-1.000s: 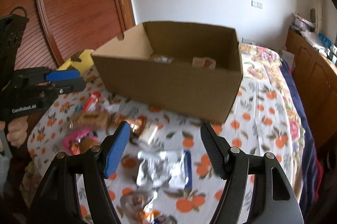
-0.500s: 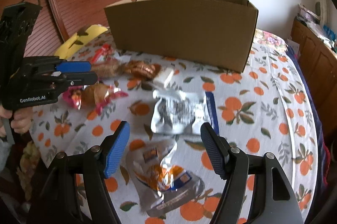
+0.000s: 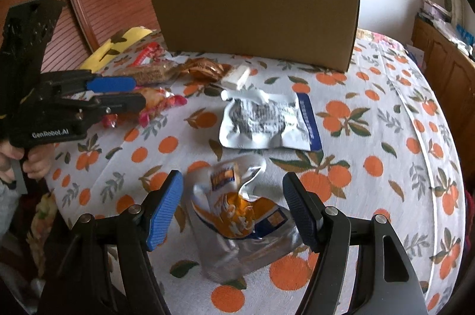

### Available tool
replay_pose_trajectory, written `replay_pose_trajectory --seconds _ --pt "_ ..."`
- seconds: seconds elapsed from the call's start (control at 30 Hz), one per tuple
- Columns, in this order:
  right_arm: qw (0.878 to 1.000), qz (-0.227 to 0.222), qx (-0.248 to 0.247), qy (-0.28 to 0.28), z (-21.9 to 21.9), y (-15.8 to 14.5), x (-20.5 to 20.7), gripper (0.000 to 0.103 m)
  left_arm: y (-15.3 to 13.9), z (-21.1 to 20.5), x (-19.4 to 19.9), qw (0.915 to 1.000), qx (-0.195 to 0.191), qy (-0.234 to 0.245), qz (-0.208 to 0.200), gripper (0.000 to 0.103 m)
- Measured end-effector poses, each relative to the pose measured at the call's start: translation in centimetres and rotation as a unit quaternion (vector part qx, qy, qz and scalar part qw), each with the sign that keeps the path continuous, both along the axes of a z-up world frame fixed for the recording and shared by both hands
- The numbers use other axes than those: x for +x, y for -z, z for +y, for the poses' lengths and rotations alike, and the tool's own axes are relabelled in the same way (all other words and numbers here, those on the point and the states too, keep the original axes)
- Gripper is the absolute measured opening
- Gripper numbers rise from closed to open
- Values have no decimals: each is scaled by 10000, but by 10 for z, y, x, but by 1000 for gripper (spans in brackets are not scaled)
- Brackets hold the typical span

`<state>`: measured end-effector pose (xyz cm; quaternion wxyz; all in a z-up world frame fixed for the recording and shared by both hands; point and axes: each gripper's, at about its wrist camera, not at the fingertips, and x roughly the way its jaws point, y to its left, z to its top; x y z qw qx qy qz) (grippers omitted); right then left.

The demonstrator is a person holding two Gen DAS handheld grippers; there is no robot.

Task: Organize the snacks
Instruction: 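Lift both tools out of the box and move toward remaining snacks, then grasp the pink-labelled bread pack with left tool while right grasps white-orange pouch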

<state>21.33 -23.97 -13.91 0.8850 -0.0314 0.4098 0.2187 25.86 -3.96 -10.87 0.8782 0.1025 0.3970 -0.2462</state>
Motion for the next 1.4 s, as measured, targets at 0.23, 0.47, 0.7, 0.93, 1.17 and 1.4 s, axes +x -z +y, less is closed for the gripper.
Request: replay_pose_trajectory --seconds 0.23,0.47,0.7,0.93,1.17,1.4 --pt "9998 -138 -139 -34 4 2 -3 74 6 -10 9 9996 159 180 115 55" --pt "9995 -182 -242 -32 6 4 -4 74 10 -20 2 9985 435 278 -192 57" --pt "9990 -241 -365 -3 9 5 -3 74 13 -19 -1 9984 322 336 -326 63" --pt "9995 -210 -250 35 6 5 -2 74 12 -17 -6 9988 342 298 -198 64" --pt "9995 -207 -244 37 6 4 -2 74 19 -13 -18 9983 403 407 88 57" --pt "9993 -214 -286 55 6 4 -3 74 14 -3 -22 9993 276 181 189 47"
